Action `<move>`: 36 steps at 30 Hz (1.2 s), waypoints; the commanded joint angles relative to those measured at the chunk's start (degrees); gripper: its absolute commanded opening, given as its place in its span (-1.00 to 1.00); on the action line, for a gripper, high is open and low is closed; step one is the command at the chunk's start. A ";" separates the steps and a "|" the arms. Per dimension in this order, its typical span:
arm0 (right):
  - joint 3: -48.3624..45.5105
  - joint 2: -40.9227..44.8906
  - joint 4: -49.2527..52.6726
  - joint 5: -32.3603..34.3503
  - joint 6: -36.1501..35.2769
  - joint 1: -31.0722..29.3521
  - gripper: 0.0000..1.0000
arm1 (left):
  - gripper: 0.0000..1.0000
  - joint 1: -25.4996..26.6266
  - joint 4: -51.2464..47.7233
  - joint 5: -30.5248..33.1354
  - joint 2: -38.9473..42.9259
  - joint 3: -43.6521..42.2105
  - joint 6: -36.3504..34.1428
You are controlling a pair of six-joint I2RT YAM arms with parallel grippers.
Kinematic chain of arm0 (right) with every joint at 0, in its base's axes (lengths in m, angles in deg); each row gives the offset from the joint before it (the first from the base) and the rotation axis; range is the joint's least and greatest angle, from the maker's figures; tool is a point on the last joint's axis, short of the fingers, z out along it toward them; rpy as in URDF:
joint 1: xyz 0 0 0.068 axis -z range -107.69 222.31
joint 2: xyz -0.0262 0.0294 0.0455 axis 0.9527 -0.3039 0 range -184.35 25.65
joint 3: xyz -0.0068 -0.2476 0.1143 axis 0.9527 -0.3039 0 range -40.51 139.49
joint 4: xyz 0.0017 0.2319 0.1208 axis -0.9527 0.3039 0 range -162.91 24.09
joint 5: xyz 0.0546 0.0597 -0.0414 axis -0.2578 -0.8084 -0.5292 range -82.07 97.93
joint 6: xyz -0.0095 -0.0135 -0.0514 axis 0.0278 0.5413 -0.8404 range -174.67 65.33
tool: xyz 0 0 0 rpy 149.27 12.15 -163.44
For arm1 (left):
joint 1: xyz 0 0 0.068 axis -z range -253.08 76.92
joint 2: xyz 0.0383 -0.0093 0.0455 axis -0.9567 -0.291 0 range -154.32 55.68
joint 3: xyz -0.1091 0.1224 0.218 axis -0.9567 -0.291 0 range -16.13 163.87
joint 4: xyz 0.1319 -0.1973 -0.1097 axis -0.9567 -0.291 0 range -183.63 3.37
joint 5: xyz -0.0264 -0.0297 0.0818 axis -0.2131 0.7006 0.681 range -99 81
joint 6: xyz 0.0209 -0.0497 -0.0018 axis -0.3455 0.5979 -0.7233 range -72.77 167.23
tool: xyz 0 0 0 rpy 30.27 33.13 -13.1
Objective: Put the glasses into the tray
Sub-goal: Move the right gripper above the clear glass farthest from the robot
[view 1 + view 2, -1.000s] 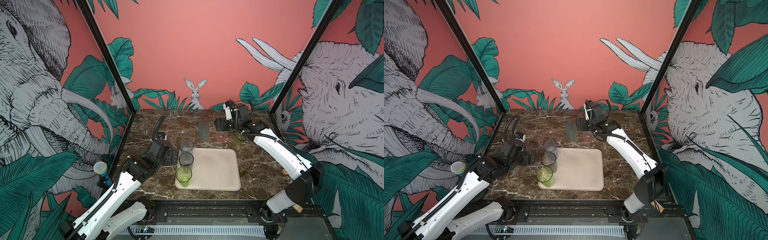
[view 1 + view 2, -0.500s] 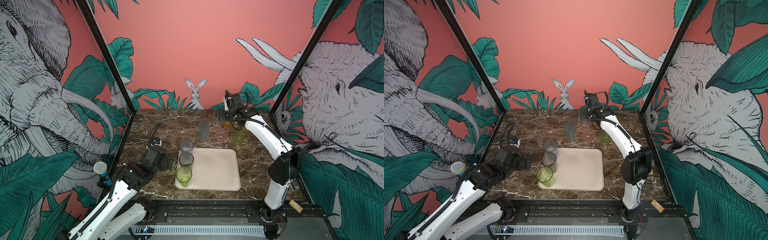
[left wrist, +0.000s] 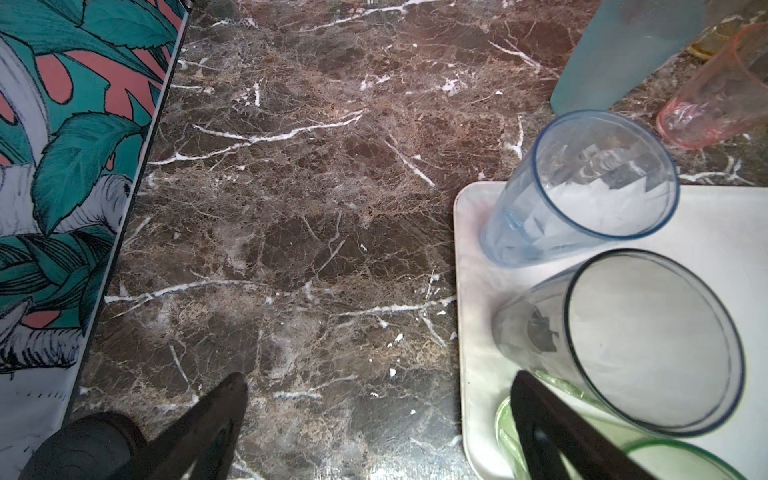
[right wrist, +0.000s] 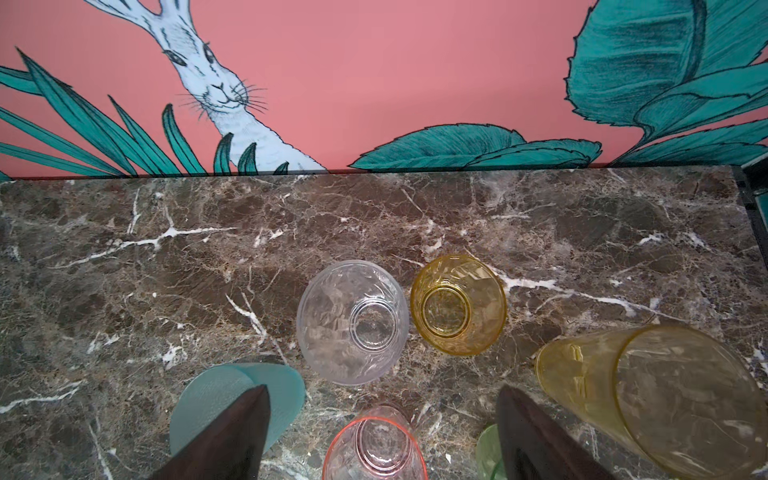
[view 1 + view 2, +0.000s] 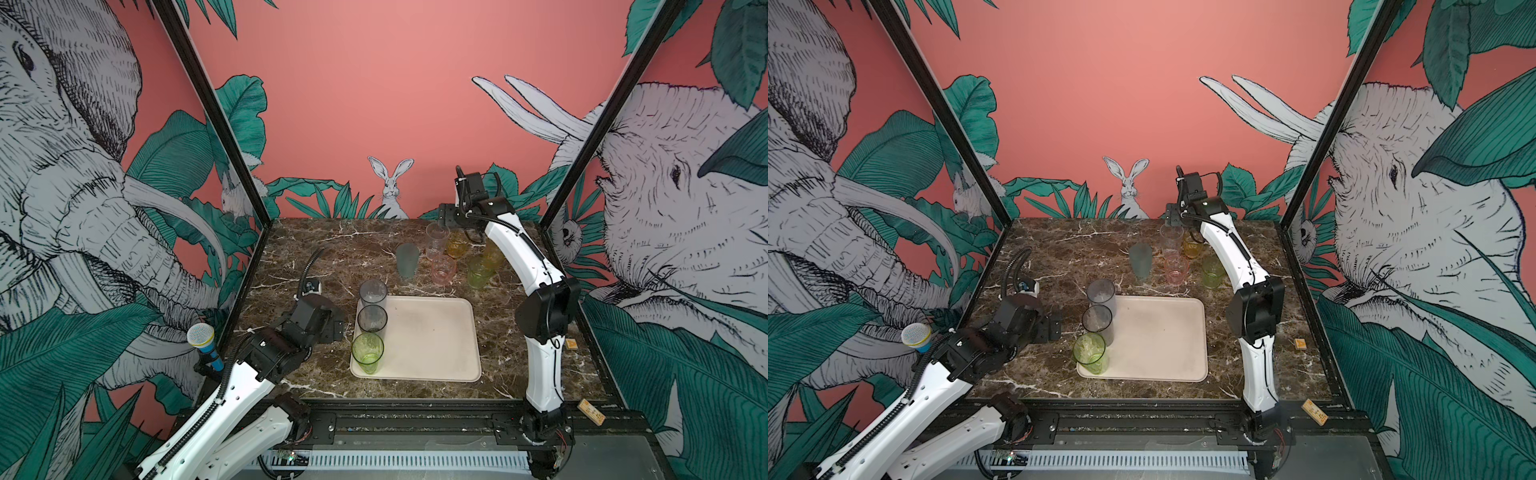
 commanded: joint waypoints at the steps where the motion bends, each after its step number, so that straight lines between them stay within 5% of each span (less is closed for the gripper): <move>1: 4.77 -3.21 3.63 -0.25 0.81 0.82 0.72 | 0.99 -0.35 -1.88 1.27 1.38 -0.91 1.56; 13: 9.25 -9.33 5.36 -2.80 2.63 1.93 0.59 | 0.99 -0.31 -2.43 1.45 2.32 -1.12 2.34; 36: 9.32 -13.44 6.07 -2.34 0.90 2.36 0.00 | 0.99 -0.30 -1.73 1.10 4.30 -1.43 2.10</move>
